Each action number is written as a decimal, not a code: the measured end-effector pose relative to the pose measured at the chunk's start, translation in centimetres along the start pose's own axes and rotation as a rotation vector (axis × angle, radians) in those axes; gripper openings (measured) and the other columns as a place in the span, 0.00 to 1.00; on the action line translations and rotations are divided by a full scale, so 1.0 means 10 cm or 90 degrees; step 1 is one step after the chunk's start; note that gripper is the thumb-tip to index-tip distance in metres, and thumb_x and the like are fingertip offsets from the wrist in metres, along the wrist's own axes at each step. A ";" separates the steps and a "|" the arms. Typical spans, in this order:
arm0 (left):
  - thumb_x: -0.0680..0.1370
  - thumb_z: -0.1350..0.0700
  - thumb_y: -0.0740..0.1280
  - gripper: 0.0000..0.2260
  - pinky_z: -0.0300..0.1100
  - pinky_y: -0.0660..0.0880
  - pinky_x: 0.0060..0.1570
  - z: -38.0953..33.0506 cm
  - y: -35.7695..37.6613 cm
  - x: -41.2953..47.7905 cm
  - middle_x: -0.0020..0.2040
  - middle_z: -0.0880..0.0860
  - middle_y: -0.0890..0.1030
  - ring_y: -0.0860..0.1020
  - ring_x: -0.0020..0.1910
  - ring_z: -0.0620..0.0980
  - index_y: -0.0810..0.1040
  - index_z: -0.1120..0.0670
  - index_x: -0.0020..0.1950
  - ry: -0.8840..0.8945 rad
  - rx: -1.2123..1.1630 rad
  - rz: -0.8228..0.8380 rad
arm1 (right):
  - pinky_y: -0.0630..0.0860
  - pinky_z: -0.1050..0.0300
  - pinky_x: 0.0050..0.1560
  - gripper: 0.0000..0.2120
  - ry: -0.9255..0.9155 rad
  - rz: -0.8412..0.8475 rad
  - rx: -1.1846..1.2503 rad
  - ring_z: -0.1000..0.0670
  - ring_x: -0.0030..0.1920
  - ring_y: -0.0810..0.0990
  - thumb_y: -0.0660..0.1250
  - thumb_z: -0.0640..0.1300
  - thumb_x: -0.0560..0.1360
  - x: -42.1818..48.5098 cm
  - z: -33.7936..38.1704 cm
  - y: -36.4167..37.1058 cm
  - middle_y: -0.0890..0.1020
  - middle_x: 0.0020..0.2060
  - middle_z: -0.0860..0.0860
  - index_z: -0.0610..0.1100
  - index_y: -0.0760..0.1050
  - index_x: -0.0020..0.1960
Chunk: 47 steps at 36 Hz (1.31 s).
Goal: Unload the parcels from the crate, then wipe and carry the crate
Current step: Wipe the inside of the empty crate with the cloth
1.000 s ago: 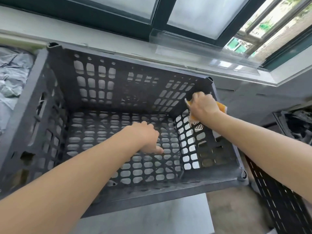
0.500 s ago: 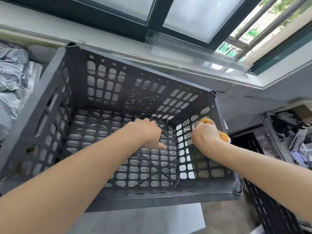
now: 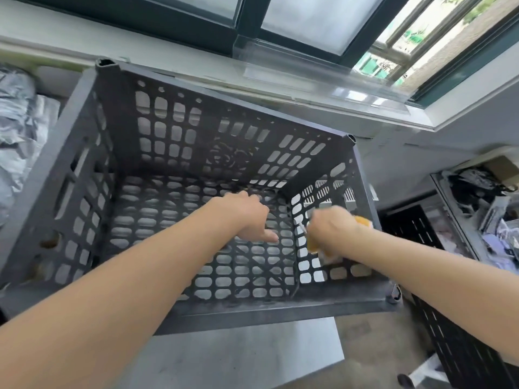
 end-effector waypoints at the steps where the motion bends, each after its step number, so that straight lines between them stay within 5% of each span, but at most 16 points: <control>1: 0.77 0.30 0.55 0.35 0.58 0.65 0.68 0.02 0.01 0.01 0.74 0.56 0.65 0.61 0.73 0.59 0.65 0.52 0.76 -0.003 -0.003 0.003 | 0.76 0.54 0.46 0.16 0.023 -0.051 0.010 0.46 0.56 0.78 0.66 0.45 0.79 0.09 -0.09 -0.09 0.76 0.59 0.46 0.44 0.75 0.66; 4: 0.77 0.30 0.54 0.35 0.58 0.65 0.68 0.06 0.06 0.02 0.74 0.56 0.65 0.61 0.73 0.59 0.65 0.52 0.76 -0.008 -0.002 0.015 | 0.77 0.50 0.52 0.22 0.093 -0.121 0.015 0.41 0.61 0.75 0.64 0.39 0.79 0.40 -0.35 -0.28 0.71 0.64 0.41 0.40 0.67 0.73; 7: 0.78 0.30 0.53 0.35 0.57 0.65 0.68 0.11 0.09 0.02 0.74 0.57 0.65 0.61 0.73 0.59 0.65 0.53 0.76 -0.013 0.003 0.019 | 0.73 0.52 0.46 0.21 0.174 -0.172 0.018 0.41 0.59 0.74 0.60 0.38 0.80 0.65 -0.57 -0.33 0.71 0.63 0.42 0.42 0.67 0.73; 11: 0.77 0.30 0.54 0.35 0.57 0.65 0.69 0.18 0.08 0.03 0.74 0.56 0.64 0.61 0.73 0.59 0.62 0.52 0.77 -0.027 -0.010 0.020 | 0.73 0.51 0.49 0.20 0.194 -0.135 -0.016 0.40 0.62 0.73 0.55 0.41 0.83 0.84 -0.57 -0.15 0.70 0.66 0.41 0.45 0.65 0.75; 14: 0.77 0.30 0.54 0.35 0.58 0.65 0.69 0.21 0.08 0.04 0.75 0.56 0.64 0.61 0.73 0.58 0.63 0.52 0.77 -0.033 -0.022 0.016 | 0.75 0.48 0.59 0.20 0.137 -0.111 -0.076 0.40 0.63 0.74 0.58 0.37 0.81 0.86 -0.31 0.05 0.72 0.66 0.42 0.45 0.68 0.73; 17: 0.77 0.30 0.54 0.35 0.57 0.66 0.68 0.21 0.05 0.03 0.74 0.55 0.65 0.62 0.73 0.58 0.64 0.52 0.76 -0.035 -0.021 0.012 | 0.76 0.52 0.56 0.19 0.031 -0.059 -0.131 0.43 0.60 0.76 0.62 0.38 0.80 0.76 0.06 0.28 0.76 0.61 0.45 0.45 0.71 0.71; 19: 0.77 0.30 0.54 0.34 0.57 0.66 0.68 0.20 0.02 0.03 0.74 0.55 0.65 0.62 0.73 0.58 0.65 0.52 0.75 -0.033 -0.021 0.007 | 0.76 0.53 0.50 0.16 -0.034 0.013 -0.065 0.45 0.58 0.78 0.63 0.45 0.81 0.67 0.30 0.45 0.77 0.60 0.47 0.43 0.74 0.67; 23: 0.77 0.30 0.54 0.35 0.57 0.66 0.68 0.20 0.00 0.04 0.74 0.55 0.65 0.62 0.73 0.58 0.64 0.51 0.76 -0.031 -0.019 0.002 | 0.77 0.51 0.52 0.28 -0.152 0.138 0.029 0.42 0.59 0.79 0.62 0.63 0.77 0.41 0.65 0.71 0.79 0.60 0.47 0.43 0.74 0.66; 28: 0.76 0.29 0.54 0.35 0.57 0.66 0.68 0.23 0.02 0.06 0.74 0.55 0.65 0.62 0.73 0.58 0.64 0.51 0.76 -0.035 -0.026 0.004 | 0.76 0.51 0.53 0.30 -0.172 0.169 0.006 0.41 0.59 0.79 0.62 0.65 0.76 0.32 0.63 0.71 0.79 0.58 0.46 0.41 0.75 0.64; 32: 0.76 0.29 0.54 0.36 0.56 0.66 0.68 0.25 0.02 0.06 0.74 0.55 0.65 0.62 0.73 0.58 0.62 0.50 0.77 -0.036 -0.030 0.005 | 0.76 0.56 0.39 0.20 -0.108 0.017 -0.009 0.47 0.40 0.77 0.58 0.58 0.77 0.53 0.35 0.38 0.76 0.45 0.48 0.43 0.78 0.53; 36: 0.76 0.29 0.54 0.36 0.58 0.66 0.68 0.29 0.03 0.08 0.74 0.54 0.65 0.62 0.73 0.58 0.64 0.50 0.76 -0.041 -0.035 0.007 | 0.75 0.54 0.43 0.22 -0.022 -0.103 0.031 0.46 0.54 0.77 0.64 0.57 0.77 0.80 -0.10 0.05 0.73 0.57 0.48 0.42 0.77 0.63; 42: 0.76 0.28 0.54 0.36 0.60 0.67 0.67 0.34 0.07 0.11 0.73 0.54 0.66 0.63 0.72 0.58 0.65 0.50 0.76 -0.045 -0.041 0.010 | 0.69 0.52 0.50 0.27 0.042 -0.101 -0.058 0.44 0.64 0.69 0.61 0.62 0.78 1.10 -0.40 0.00 0.70 0.66 0.48 0.45 0.71 0.69; 47: 0.76 0.29 0.54 0.36 0.59 0.67 0.67 0.35 0.06 0.10 0.73 0.54 0.65 0.63 0.72 0.58 0.64 0.50 0.76 -0.047 -0.042 0.013 | 0.74 0.54 0.47 0.24 0.006 -0.036 -0.031 0.46 0.55 0.75 0.62 0.57 0.79 1.14 -0.19 0.08 0.74 0.56 0.48 0.43 0.72 0.68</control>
Point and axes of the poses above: each hand's wrist, its own x-axis towards the middle knuckle, its own y-axis out of the palm, z = x × y, the point moved 8 cm from there along x, towards the middle knuckle
